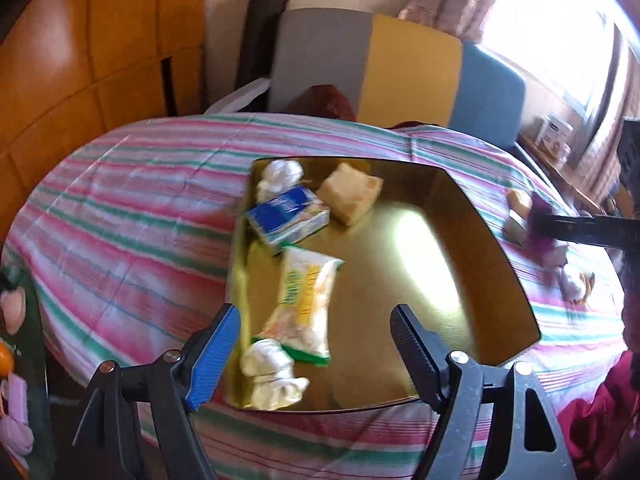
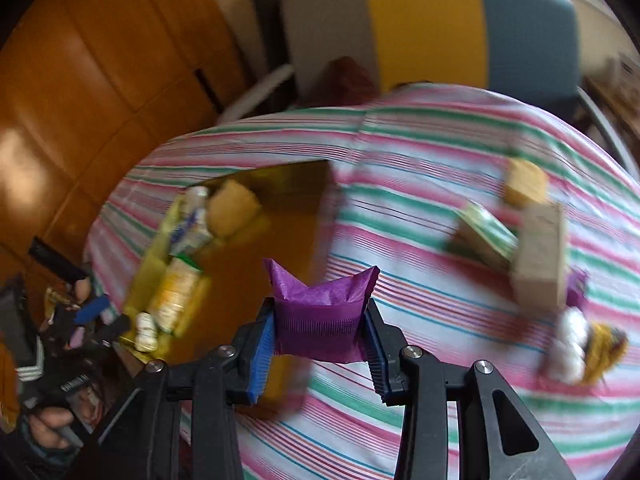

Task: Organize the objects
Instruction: 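Carry the purple packet with the right tool into the tray and release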

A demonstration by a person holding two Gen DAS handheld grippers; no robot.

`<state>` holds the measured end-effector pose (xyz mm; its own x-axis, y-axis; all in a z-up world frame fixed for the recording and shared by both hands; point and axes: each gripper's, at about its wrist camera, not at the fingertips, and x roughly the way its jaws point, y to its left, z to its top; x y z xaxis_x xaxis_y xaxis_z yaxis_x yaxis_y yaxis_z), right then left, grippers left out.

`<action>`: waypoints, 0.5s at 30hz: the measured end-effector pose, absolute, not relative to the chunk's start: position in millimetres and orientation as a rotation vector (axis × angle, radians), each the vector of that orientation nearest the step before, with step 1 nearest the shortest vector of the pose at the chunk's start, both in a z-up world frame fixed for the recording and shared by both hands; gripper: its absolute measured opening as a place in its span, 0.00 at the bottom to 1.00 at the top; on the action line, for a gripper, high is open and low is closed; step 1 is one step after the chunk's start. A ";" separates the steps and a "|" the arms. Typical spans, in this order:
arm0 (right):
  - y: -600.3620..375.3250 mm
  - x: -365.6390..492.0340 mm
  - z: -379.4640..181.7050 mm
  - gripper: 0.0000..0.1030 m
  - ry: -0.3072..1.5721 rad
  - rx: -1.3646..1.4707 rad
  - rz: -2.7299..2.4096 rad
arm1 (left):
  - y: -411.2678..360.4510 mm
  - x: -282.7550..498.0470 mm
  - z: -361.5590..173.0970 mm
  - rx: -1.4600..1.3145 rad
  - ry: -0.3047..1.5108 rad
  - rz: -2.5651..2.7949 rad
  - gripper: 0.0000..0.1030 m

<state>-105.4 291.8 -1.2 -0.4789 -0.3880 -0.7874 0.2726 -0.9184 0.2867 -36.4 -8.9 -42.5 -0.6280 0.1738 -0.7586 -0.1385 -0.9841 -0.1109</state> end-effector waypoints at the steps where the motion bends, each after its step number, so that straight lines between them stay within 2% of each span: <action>1: 275.7 -110.6 -2.3 0.40 -0.160 1.321 -2.384 | -16.0 -37.2 -43.8 -1.268 -0.085 2.689 0.72; 11: 145.0 -182.0 -65.8 0.41 -0.079 1.468 -2.254 | -55.2 -40.7 -60.5 -1.349 -0.174 2.717 0.68; 15: 119.5 -196.6 -84.9 0.45 -0.015 1.518 -2.232 | -58.3 -42.8 -64.2 -1.360 -0.186 2.711 0.68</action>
